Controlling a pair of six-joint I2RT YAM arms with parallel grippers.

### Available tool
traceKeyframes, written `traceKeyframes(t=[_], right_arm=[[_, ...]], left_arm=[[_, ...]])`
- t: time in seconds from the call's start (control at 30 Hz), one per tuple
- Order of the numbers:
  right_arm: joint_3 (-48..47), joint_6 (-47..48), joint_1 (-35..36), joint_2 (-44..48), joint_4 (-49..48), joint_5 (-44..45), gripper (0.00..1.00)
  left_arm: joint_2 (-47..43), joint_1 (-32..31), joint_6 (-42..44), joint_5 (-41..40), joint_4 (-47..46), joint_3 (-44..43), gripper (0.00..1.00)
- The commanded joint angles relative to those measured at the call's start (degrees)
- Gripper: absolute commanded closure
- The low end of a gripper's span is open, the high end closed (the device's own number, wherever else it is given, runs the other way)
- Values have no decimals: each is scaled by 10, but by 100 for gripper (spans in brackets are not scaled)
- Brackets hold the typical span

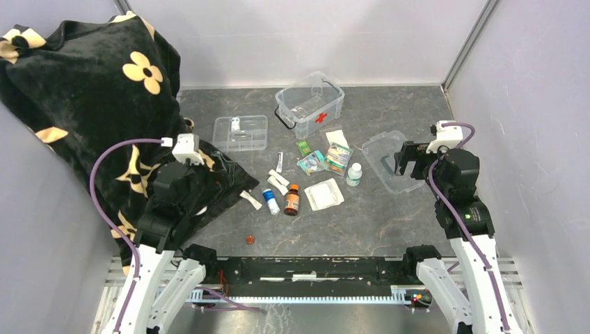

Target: Organize the medicine kit

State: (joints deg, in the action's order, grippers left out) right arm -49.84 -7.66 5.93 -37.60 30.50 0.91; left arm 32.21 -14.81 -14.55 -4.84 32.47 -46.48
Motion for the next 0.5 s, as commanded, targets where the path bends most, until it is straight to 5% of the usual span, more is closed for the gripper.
traceKeyframes(t=[0.0, 0.47], right_arm=[[0, -3, -2, 0, -16, 17, 2], [-20, -10, -2, -31, 25, 21, 3]], left_arm=[[-10, 4, 22, 0, -27, -6, 0], [8, 4, 5, -62, -10, -6, 0]])
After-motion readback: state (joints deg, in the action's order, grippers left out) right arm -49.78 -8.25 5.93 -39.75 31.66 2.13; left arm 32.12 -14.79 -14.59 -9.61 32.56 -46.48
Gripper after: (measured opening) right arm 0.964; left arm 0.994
